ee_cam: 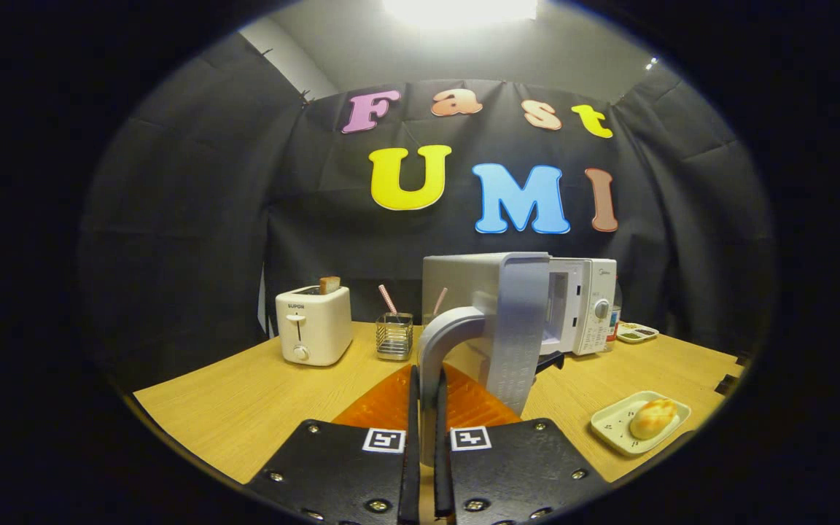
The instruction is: Open the microwave, put the food inside, and close the microwave door.
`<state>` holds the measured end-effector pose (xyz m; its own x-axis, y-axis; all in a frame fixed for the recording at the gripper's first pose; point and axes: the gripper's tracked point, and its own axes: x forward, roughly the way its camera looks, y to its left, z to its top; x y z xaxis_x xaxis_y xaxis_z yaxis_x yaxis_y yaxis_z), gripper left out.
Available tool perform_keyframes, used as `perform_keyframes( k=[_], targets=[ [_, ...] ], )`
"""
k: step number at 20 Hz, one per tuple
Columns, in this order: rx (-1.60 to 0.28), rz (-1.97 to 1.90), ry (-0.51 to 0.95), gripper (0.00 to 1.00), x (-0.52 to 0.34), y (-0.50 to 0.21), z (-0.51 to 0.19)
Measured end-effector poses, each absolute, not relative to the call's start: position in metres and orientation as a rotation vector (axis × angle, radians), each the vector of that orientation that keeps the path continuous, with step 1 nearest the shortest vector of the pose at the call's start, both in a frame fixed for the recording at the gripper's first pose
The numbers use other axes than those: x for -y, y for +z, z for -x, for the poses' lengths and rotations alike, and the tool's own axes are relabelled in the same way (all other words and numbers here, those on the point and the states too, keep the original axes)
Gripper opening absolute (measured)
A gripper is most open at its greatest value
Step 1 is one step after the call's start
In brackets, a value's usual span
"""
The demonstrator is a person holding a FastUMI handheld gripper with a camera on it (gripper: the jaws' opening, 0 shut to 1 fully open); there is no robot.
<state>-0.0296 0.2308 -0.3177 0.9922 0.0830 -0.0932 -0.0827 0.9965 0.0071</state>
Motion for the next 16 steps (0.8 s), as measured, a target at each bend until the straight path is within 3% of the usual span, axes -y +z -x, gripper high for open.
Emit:
perform_keyframes(
  k=[5, 8, 9, 12, 13, 16],
  targets=[
    [-0.072, 0.108, -0.017, 0.09, -0.268, -0.320, 0.027],
    [-0.097, 0.060, 0.032, 0.14, -0.269, -0.322, 0.035],
    [-0.099, 0.044, 0.068, 0.19, -0.271, -0.320, 0.039],
    [-0.084, 0.046, 0.197, 0.53, -0.279, -0.308, 0.059],
    [-0.086, 0.055, 0.251, 0.56, -0.284, -0.308, 0.065],
    [-0.094, 0.101, 0.393, 0.86, -0.280, -0.306, 0.084]
  ],
)
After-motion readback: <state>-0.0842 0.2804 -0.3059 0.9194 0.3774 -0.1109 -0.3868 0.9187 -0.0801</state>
